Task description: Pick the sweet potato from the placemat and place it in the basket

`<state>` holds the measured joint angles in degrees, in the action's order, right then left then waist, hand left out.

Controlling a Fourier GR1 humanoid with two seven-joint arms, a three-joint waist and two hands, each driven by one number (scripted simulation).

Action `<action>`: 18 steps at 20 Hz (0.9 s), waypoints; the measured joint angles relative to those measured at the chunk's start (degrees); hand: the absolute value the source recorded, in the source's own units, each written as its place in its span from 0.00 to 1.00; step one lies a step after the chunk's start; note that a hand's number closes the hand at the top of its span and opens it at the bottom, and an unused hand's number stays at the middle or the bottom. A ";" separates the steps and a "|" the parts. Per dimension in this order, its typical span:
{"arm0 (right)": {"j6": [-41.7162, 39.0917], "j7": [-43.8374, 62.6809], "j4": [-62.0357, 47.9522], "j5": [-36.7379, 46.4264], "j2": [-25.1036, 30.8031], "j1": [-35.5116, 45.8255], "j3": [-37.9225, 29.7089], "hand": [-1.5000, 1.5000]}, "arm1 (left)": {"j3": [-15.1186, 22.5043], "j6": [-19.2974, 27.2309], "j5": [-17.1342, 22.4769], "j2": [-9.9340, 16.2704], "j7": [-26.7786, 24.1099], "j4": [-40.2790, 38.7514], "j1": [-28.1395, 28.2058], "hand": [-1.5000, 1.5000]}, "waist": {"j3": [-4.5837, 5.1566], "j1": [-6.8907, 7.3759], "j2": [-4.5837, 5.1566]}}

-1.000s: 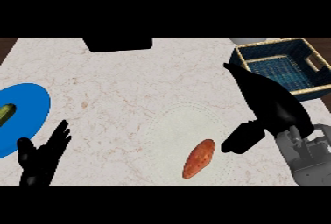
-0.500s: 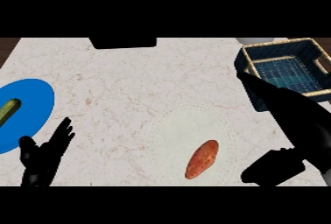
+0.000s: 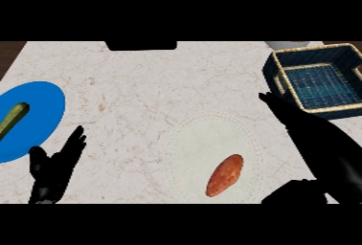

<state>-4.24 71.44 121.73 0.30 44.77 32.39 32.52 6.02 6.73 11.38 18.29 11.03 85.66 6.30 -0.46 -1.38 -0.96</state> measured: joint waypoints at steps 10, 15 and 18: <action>2.49 -1.26 -2.78 8.21 -3.71 -5.98 6.95 0.00 | -0.25 -0.80 -0.27 0.24 0.82 -0.19 -0.56 0.50 | -0.08 0.68 0.21; 3.60 -2.41 -3.85 13.29 -6.05 -9.74 8.97 0.00 | -0.53 -1.48 0.02 0.37 1.07 0.13 -0.32 0.50 | -0.07 0.72 0.25; 3.96 -2.93 -4.67 16.17 -7.54 -11.20 9.66 0.00 | -0.74 -1.29 -0.32 0.16 0.87 -0.27 -0.41 0.50 | -0.12 0.79 0.26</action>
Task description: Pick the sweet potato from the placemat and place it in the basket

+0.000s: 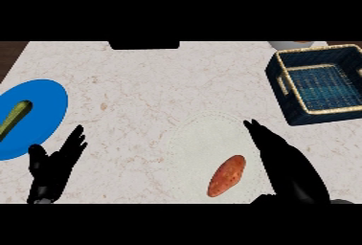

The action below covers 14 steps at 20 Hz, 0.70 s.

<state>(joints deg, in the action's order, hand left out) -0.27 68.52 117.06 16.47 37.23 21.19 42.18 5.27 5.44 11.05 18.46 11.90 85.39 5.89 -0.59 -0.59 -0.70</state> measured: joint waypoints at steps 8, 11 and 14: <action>1.28 -1.89 -4.51 7.11 -5.41 -3.70 1.03 0.00 | 0.03 -0.08 -0.71 -0.84 -0.93 -0.32 0.09 0.50 | -0.16 0.26 0.03; 1.31 -2.07 -5.04 9.17 -7.63 -4.26 1.28 0.00 | 0.25 0.35 -1.33 -1.35 -0.70 -0.45 -0.07 0.50 | -0.24 0.27 -0.02; 1.41 -3.17 -7.63 11.19 -9.79 -4.94 1.51 0.00 | 0.30 0.09 -1.47 -1.43 -0.77 0.02 0.11 0.50 | -0.22 0.45 0.02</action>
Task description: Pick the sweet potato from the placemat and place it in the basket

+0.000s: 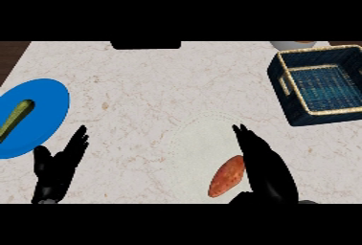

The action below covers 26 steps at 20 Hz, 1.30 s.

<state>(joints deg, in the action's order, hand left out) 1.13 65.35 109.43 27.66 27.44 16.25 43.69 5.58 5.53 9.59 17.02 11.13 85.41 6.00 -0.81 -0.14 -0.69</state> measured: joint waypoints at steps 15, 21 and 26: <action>-3.10 -1.75 -8.18 3.01 -6.19 -3.69 -1.07 0.00 | -0.37 -0.21 -0.90 -0.55 1.14 0.53 0.11 0.50 | 0.04 0.00 0.07; -3.47 -3.09 -10.00 5.23 -8.18 -4.77 -2.34 0.00 | -0.53 -0.34 -1.40 -1.05 1.27 0.06 -0.08 0.50 | -0.10 -0.03 0.00; -3.95 -4.20 -12.00 6.98 -9.48 -4.66 -2.91 1.00 | -1.08 -0.94 -1.33 -0.76 1.13 1.07 0.58 0.50 | 0.00 0.15 0.06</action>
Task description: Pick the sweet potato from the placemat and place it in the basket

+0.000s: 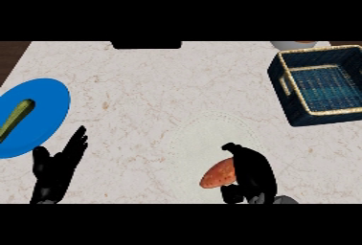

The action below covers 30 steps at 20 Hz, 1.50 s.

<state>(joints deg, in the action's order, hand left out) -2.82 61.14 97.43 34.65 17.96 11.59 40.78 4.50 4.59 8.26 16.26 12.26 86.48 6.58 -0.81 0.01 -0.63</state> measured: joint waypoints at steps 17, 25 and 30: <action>-5.17 -6.80 1.63 8.97 4.14 1.55 3.94 1.00 | -1.35 -0.93 -0.17 -0.70 -0.32 -0.69 0.00 0.50 | 0.00 -0.21 -0.15; -5.38 -10.65 18.49 7.03 6.87 1.38 1.65 1.00 | -1.64 -1.04 -0.34 -0.67 -0.39 0.33 1.24 0.50 | -0.04 -1.09 -0.21; 2.16 -10.29 29.61 2.11 1.35 2.04 -7.77 1.00 | -2.30 -1.10 0.04 -0.23 0.29 0.90 1.74 0.50 | -0.04 -1.60 -0.10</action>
<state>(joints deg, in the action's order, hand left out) -0.66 50.85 127.04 36.76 19.32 13.63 33.01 2.20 3.49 8.29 16.03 12.55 87.38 8.32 -0.85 -1.59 -0.73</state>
